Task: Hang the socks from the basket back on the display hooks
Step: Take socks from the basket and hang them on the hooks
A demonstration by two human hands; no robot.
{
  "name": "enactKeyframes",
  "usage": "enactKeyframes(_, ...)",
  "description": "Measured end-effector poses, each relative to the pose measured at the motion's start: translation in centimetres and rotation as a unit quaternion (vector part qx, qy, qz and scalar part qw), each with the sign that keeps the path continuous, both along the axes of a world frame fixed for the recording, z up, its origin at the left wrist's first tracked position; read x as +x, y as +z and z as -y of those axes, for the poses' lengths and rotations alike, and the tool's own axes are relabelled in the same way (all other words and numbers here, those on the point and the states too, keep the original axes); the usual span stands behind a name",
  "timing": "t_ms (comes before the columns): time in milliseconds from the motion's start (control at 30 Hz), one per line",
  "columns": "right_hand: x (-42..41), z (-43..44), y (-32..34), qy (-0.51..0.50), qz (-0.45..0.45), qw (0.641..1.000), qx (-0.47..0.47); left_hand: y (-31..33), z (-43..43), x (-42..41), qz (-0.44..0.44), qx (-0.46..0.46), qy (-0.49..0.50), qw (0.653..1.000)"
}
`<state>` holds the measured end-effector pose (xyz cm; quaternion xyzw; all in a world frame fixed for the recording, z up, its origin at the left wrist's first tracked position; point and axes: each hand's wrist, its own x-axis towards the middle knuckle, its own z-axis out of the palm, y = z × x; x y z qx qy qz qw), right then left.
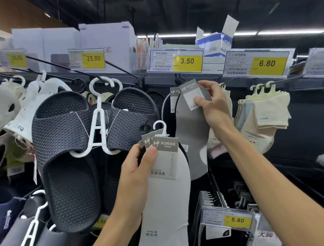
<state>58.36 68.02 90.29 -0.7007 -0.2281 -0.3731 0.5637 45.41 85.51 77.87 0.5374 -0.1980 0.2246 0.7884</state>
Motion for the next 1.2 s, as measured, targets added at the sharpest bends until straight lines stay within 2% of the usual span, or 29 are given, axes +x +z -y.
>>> enactKeyframes(100,0.4,-0.6,0.1,0.017,0.007,1.000,-0.011,-0.1,0.0,-0.1,0.000,0.005,0.000,1.000)
enactKeyframes(233,0.8,-0.9,0.0,0.004,0.008,0.997,-0.075,-0.2,0.1,0.0,0.001,0.007,-0.004,1.000)
enactKeyframes(400,0.7,-0.7,-0.5,-0.045,0.008,0.990,-0.133,-0.2,0.4,0.0,0.001,0.005,-0.005,1.000)
enactKeyframes(467,0.0,-0.7,-0.6,-0.085,-0.003,0.987,-0.138,-0.3,0.5,0.1,0.000,0.003,-0.003,1.000)
enactKeyframes(533,-1.7,-0.6,-1.3,-0.114,0.031,0.986,-0.118,-0.2,0.4,0.1,0.003,0.003,0.000,1.000)
enactKeyframes(633,-6.0,-0.4,-3.3,-0.052,0.107,0.988,-0.096,-0.1,0.2,0.2,0.009,0.006,0.007,1.000)
enactKeyframes(733,-9.8,-0.3,-5.7,0.056,0.047,0.981,-0.180,0.0,0.3,0.4,0.027,0.004,0.013,1.000)
enactKeyframes(800,-10.8,-0.3,-7.0,0.064,0.028,0.971,-0.227,0.0,0.6,0.5,0.043,0.002,0.011,0.999)
enactKeyframes(1200,-10.5,1.5,-7.3,0.053,0.011,0.980,-0.193,0.2,1.4,0.8,0.056,-0.012,-0.008,0.998)
